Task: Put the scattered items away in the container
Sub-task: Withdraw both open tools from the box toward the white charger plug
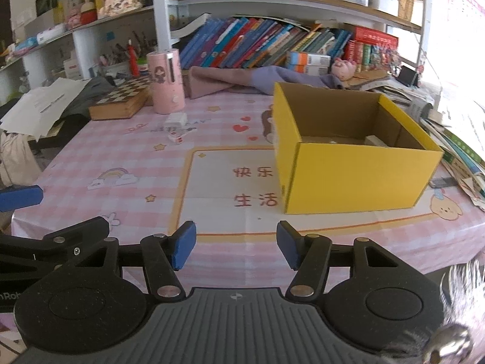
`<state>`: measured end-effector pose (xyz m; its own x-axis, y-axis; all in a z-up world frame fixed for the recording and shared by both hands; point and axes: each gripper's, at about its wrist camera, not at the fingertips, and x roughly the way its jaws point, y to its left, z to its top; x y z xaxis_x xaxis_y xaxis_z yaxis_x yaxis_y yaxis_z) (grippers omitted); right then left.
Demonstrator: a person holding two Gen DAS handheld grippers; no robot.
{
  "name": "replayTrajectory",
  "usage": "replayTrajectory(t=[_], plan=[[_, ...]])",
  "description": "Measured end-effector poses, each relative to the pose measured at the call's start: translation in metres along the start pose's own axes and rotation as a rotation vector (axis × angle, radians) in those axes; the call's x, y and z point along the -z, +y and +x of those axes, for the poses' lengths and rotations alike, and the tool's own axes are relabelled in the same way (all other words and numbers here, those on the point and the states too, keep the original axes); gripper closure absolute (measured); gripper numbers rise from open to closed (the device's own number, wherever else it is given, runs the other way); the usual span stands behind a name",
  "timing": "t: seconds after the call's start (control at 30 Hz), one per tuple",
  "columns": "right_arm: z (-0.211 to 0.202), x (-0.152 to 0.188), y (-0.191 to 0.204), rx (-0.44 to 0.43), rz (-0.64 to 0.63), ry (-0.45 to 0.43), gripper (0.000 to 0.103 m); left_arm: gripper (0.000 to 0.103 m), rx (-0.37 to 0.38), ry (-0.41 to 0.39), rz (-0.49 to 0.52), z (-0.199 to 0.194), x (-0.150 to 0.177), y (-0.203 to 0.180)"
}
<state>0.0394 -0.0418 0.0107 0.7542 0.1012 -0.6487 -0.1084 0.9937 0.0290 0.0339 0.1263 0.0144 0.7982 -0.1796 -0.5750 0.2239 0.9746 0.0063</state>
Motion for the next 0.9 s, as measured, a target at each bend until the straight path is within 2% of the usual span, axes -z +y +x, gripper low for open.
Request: replayTrajectory(t=[0.27,0.63,0.9], plan=[[0.011,-0.009,0.021,-0.050,-0.044,0.003,0.046,0.003,-0.051,0.002,-0.035,-0.001,0.000,0.019],[0.027,-0.021,0.029,-0.076,-0.057,0.001,0.046,0.003,-0.068,0.000,-0.034,0.009,-0.005,0.025],[0.049,-0.032,0.027,-0.089,-0.061,0.010,0.046,0.003,-0.072,0.013,-0.030,0.030,-0.014,0.028]])
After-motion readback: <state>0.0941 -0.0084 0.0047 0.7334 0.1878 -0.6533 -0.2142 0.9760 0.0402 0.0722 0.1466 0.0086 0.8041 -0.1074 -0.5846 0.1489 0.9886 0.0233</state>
